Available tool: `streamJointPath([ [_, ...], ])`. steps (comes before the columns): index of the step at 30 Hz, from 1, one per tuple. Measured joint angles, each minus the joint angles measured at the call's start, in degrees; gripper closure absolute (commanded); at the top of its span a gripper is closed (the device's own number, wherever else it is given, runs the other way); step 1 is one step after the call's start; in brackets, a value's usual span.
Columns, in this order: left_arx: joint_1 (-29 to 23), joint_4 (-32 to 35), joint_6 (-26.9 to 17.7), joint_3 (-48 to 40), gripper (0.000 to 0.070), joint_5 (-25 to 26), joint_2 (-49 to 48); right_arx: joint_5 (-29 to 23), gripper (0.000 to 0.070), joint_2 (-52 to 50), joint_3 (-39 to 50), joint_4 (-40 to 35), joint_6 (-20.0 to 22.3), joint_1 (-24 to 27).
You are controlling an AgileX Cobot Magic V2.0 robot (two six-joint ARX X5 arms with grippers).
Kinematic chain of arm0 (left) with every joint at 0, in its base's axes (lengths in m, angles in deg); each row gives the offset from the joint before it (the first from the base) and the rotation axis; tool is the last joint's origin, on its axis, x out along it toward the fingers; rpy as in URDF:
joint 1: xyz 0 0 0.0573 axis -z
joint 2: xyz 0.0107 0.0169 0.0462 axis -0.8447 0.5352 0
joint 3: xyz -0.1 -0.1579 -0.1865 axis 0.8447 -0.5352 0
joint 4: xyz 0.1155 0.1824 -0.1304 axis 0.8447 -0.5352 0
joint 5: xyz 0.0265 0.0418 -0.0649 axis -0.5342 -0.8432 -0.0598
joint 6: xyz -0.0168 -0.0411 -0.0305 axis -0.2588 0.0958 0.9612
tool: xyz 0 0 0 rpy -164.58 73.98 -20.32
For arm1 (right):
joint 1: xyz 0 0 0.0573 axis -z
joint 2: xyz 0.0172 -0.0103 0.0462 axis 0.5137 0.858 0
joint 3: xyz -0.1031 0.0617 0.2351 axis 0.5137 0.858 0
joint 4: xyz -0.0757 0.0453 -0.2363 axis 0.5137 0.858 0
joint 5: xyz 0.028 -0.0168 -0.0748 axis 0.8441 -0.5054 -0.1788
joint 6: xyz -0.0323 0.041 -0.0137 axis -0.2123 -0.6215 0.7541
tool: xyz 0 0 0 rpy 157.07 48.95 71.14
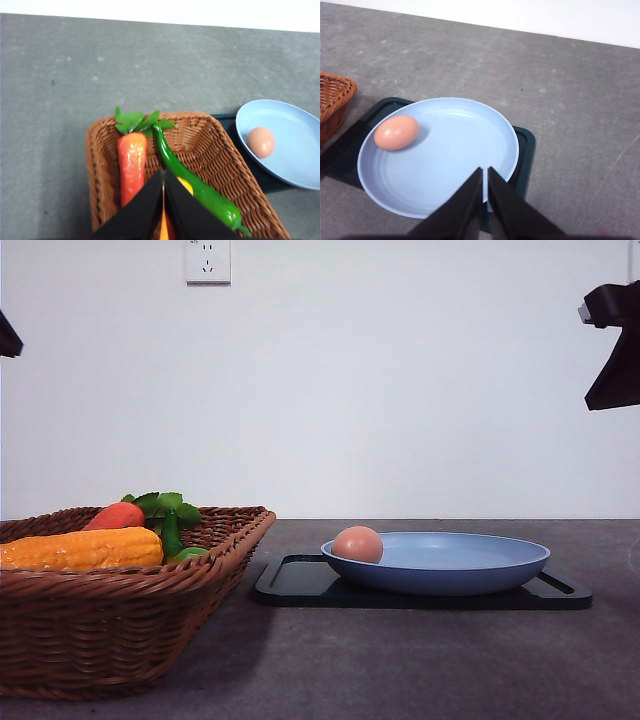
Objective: Transfer egg from basket to plate and serve
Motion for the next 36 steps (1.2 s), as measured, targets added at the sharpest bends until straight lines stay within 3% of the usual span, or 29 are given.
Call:
streamJointPath([
  [5,-2.53,0.25,-7.32,-0.56,0.07,-0.01,-12.28,0.0,0.07,0.0,0.0,0.0,0.0,0.0],
  [12,-10.96,0.4,-10.43,-6.66,0.07,-0.02,-22.06,0.0,0.07,0.0,0.0,0.0,0.0,0.0],
  [22,-18.85,9.94,-8.07,-20.68,0.07,-0.02,-25.17,0.0,0.07,0.0,0.0,0.0,0.0,0.0],
  [36,-19.22,9.49,-3.81,-28.74,0.07,-0.02,-28.38,0.0,0.07,0.0,0.0,0.0,0.0,0.0],
])
